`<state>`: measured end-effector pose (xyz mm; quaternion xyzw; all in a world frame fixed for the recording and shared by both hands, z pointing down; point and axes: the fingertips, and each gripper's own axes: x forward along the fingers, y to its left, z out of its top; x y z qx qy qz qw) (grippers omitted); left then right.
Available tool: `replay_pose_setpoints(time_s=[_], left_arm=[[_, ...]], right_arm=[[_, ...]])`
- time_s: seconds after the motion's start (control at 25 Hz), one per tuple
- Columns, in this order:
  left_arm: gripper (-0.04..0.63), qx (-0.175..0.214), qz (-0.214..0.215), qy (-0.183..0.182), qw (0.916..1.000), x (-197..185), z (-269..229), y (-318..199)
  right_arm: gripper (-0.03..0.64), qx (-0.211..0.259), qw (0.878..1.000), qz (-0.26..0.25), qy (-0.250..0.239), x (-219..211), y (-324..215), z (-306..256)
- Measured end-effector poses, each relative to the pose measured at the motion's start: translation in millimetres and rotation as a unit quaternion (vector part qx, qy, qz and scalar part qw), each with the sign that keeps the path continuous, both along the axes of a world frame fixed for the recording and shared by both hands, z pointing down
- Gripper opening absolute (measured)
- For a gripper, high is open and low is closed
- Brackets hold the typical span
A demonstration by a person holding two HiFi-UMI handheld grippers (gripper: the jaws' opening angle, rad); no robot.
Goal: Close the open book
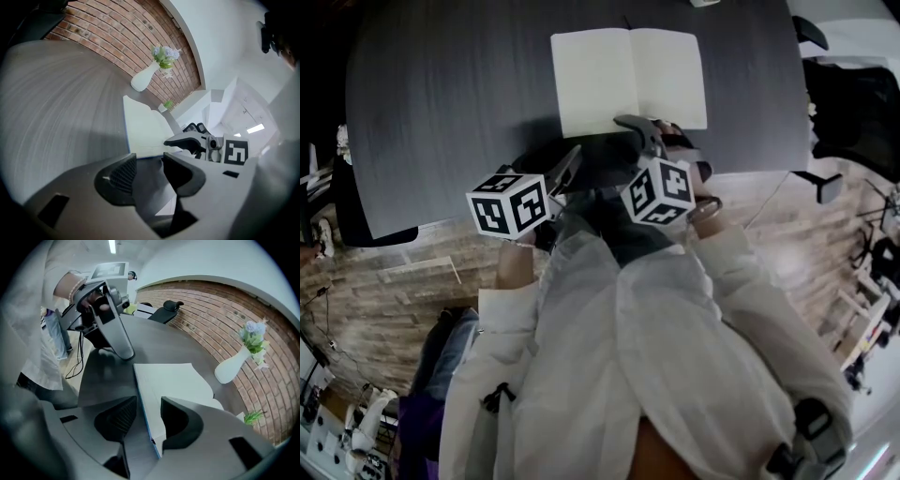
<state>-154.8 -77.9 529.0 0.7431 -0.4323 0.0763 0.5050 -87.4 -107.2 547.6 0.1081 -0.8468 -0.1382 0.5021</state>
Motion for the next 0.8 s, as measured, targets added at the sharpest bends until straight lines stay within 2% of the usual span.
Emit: replay_pose_setpoints(time_s=[0.2, 0.36, 0.6, 0.8], left_arm=[[0.164, 0.005, 0.006, -0.001, 1.0000, -2.9, -1.3, 1.5], [0.164, 0.007, 0.008, 0.001, 0.9999, -1.0, -2.9, 0.4], [0.164, 0.009, 0.009, 0.004, 0.9999, 0.6, -3.4, -4.6], [0.164, 0.018, 0.005, 0.004, 0.9998, 2.3, -4.9, -7.2]], right_arm=[[0.138, -0.027, 0.998, -0.046, 0.026, -2.7, -1.5, 5.0], [0.143, 0.004, 0.996, -0.073, 0.042, -4.0, -8.6, 2.1], [0.141, 0.020, 0.995, -0.085, 0.041, -5.0, -8.3, 2.8], [0.060, 0.039, 0.996, -0.075, 0.016, -3.0, -0.4, 4.4]])
